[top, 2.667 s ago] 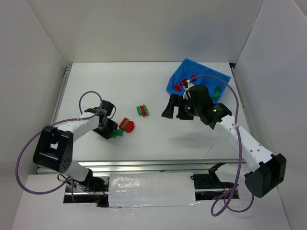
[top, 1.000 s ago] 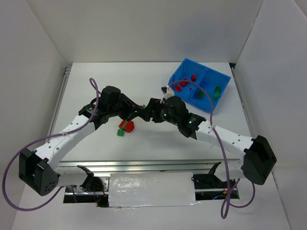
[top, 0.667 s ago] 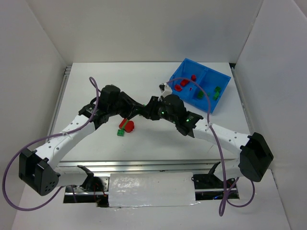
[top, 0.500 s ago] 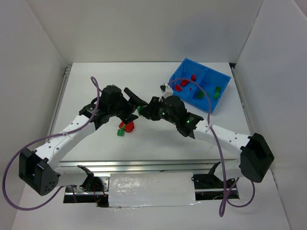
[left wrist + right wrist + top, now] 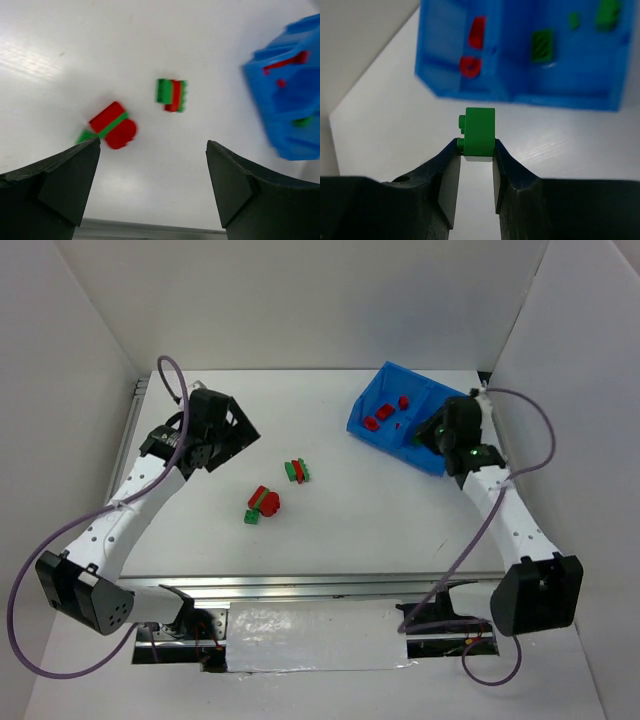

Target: Sort the legos into containers by color

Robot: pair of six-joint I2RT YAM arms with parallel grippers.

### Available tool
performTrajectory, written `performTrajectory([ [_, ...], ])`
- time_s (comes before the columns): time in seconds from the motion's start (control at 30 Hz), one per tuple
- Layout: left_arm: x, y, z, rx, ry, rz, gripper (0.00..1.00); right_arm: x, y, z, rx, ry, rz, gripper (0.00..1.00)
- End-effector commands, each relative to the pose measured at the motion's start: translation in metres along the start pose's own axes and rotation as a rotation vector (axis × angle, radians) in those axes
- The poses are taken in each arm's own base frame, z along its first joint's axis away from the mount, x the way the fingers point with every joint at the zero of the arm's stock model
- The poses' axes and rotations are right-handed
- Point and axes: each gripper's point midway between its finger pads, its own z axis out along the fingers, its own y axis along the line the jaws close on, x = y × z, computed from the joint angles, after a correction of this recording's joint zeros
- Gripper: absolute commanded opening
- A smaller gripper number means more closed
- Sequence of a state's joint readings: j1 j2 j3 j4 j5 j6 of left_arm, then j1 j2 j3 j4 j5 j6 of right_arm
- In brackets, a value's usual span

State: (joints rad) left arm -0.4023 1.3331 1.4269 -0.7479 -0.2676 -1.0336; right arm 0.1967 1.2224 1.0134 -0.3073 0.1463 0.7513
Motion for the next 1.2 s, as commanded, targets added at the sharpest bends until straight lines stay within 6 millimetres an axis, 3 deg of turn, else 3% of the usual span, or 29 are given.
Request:
performTrajectory([
  [0.0, 0.018, 0.055, 0.002, -0.145, 0.045, 0.215, 1.00, -0.062, -0.044, 0.004, 0.179, -0.052, 0.003, 0.01],
  [0.03, 0.029, 0.065, 0.008, -0.152, 0.074, 0.240, 1.00, -0.075, -0.055, 0.010, 0.209, -0.058, 0.011, 0.02],
  [0.07, 0.035, 0.071, 0.009, -0.156, 0.100, 0.262, 1.00, -0.076, -0.085, 0.024, 0.306, -0.010, 0.021, 0.02],
  [0.1, 0.039, 0.073, 0.010, -0.153, 0.112, 0.277, 1.00, -0.098, -0.084, 0.027, 0.319, -0.031, 0.029, 0.04],
  [0.17, 0.055, 0.085, 0.015, -0.165, 0.168, 0.307, 1.00, -0.095, -0.105, 0.048, 0.401, 0.031, 0.027, 0.05],
  [0.2, 0.058, 0.086, 0.017, -0.157, 0.178, 0.313, 0.99, -0.111, -0.102, 0.052, 0.402, 0.007, 0.031, 0.06],
  [0.3, 0.079, 0.094, 0.024, -0.119, 0.230, 0.339, 0.99, -0.125, -0.106, 0.071, 0.441, 0.005, 0.022, 0.13],
  [0.4, 0.086, 0.098, 0.023, -0.099, 0.239, 0.344, 1.00, -0.134, -0.102, 0.089, 0.429, 0.032, 0.011, 0.23],
  [0.43, 0.085, 0.098, 0.021, -0.088, 0.231, 0.349, 1.00, -0.129, -0.107, 0.099, 0.436, 0.060, 0.000, 0.36],
  [0.47, 0.085, 0.099, 0.020, -0.086, 0.228, 0.354, 0.99, -0.141, -0.097, 0.100, 0.413, 0.044, -0.004, 0.67],
  [0.53, 0.086, 0.100, 0.019, -0.070, 0.227, 0.374, 1.00, -0.146, -0.094, 0.106, 0.414, 0.057, -0.009, 0.82],
  [0.57, 0.085, 0.100, 0.019, -0.071, 0.222, 0.378, 1.00, -0.147, -0.092, 0.106, 0.408, 0.063, -0.009, 0.95],
  [0.6, 0.088, 0.104, 0.020, -0.076, 0.232, 0.384, 0.99, -0.146, -0.089, 0.107, 0.397, 0.074, -0.007, 0.99],
  [0.77, 0.108, 0.110, 0.036, -0.055, 0.283, 0.395, 0.99, -0.145, -0.057, 0.091, 0.272, 0.103, -0.033, 1.00],
  [0.8, 0.115, 0.118, 0.039, -0.074, 0.306, 0.395, 0.98, -0.147, -0.049, 0.079, 0.256, 0.091, -0.038, 1.00],
  [0.87, 0.122, 0.125, 0.044, -0.095, 0.324, 0.387, 0.96, -0.129, -0.035, 0.070, 0.204, 0.135, -0.057, 1.00],
  [0.9, 0.128, 0.132, 0.048, -0.116, 0.344, 0.385, 0.95, -0.130, -0.020, 0.053, 0.154, 0.116, -0.072, 1.00],
  [0.93, 0.133, 0.134, 0.050, -0.116, 0.361, 0.384, 0.93, -0.108, -0.019, 0.050, 0.129, 0.164, -0.079, 1.00],
  [0.97, 0.135, 0.134, 0.054, -0.109, 0.363, 0.381, 0.91, -0.094, -0.005, 0.044, 0.088, 0.180, -0.106, 1.00],
  [1.03, 0.144, 0.141, 0.061, -0.128, 0.390, 0.383, 0.90, -0.077, 0.010, 0.027, 0.018, 0.172, -0.130, 1.00],
  [1.17, 0.150, 0.137, 0.080, -0.116, 0.404, 0.399, 0.81, -0.040, 0.053, 0.001, -0.120, 0.226, -0.175, 0.99],
])
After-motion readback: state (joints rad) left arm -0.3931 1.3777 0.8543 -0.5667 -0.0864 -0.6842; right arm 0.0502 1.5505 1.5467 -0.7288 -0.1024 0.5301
